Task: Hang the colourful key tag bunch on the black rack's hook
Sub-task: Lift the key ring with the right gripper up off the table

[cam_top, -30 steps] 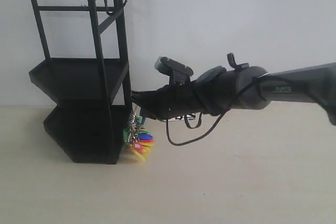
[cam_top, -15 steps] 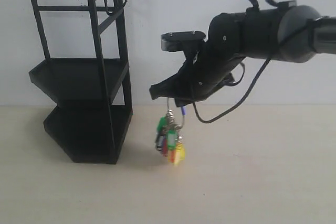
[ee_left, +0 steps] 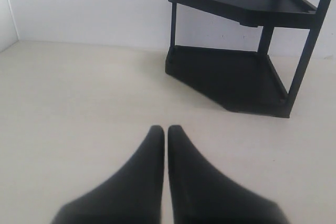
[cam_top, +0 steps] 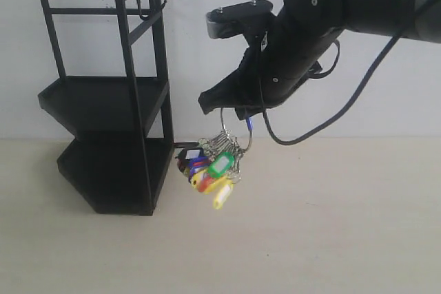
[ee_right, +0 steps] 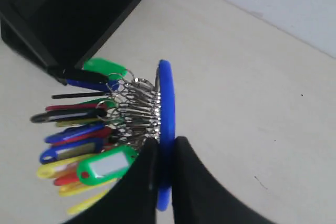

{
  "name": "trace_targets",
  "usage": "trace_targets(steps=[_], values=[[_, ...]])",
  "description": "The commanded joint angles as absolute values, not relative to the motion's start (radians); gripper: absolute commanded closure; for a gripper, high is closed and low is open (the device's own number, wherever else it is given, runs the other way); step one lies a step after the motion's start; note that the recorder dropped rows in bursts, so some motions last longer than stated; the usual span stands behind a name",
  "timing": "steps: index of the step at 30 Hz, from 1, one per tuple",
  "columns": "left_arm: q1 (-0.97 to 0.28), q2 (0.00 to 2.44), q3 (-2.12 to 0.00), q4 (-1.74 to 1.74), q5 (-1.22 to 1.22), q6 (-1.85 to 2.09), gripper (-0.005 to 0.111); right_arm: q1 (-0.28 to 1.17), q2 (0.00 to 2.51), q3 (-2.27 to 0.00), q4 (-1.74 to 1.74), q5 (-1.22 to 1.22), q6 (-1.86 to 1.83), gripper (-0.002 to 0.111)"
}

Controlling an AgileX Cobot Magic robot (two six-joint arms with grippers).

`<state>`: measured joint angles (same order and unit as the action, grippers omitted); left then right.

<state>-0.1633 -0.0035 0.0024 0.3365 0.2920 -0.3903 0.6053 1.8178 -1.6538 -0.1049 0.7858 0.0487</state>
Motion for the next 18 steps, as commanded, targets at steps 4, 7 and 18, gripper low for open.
trace_targets(steps=[4,7,18], values=[[-0.172,0.000,0.000,0.336,0.289,-0.397,0.102,0.657,1.802,-1.655,-0.130,0.782,-0.009,0.109],[-0.172,0.000,0.000,0.336,0.289,-0.397,0.102,0.668,1.790,-1.655,-0.363,0.810,0.283,0.109],[-0.172,0.000,0.000,0.336,0.289,-0.397,0.102,0.723,1.778,-1.655,-0.239,0.783,0.043,0.109]])
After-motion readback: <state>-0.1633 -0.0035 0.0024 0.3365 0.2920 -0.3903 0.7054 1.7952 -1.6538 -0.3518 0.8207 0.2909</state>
